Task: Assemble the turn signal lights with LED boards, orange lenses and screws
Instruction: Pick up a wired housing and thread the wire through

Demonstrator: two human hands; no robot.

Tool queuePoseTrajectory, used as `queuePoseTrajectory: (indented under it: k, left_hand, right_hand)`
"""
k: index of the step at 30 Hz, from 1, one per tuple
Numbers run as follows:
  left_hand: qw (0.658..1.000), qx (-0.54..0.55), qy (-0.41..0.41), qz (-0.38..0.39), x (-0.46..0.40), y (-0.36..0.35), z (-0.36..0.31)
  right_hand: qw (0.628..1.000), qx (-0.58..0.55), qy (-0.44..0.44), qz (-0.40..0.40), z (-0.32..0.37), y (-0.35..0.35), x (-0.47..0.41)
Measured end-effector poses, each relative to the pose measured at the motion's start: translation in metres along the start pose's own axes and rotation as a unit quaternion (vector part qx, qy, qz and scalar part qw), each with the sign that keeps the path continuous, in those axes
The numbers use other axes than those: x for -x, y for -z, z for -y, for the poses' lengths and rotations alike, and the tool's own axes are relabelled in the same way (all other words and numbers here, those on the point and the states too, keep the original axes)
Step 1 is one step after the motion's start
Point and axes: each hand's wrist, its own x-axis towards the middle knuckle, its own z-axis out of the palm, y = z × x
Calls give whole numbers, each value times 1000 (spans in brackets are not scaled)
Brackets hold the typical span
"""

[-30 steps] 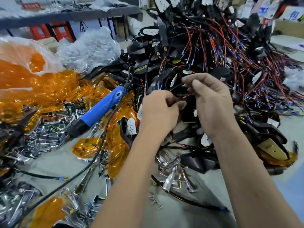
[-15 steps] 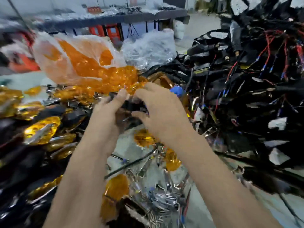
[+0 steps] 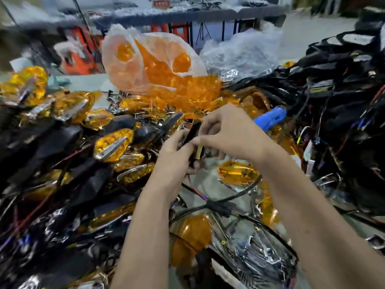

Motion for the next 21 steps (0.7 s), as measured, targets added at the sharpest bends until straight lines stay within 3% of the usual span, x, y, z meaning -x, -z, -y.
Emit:
queuePoseTrajectory:
  k: [4, 7, 9, 15, 21]
  left_hand:
    - [999, -42, -26, 2, -5, -4, -4]
    - [999, -1, -23, 45, -7, -6, -1]
    - [999, 7, -18, 51, -7, -7, 1]
    - [991, -134, -22, 10, -4, -10, 2]
    - [990, -134, -33, 2, 2, -18, -1]
  right_hand:
    - [996, -59, -50, -42, -15, 2, -1]
    - [985, -145, -88, -29, -21, 3, -3]
    - [985, -145, -93, -14, -26, 7, -4]
    - [983, -144, -107, -36, -30, 5, 0]
    - [981, -147, -109, -66, -29, -10, -1]
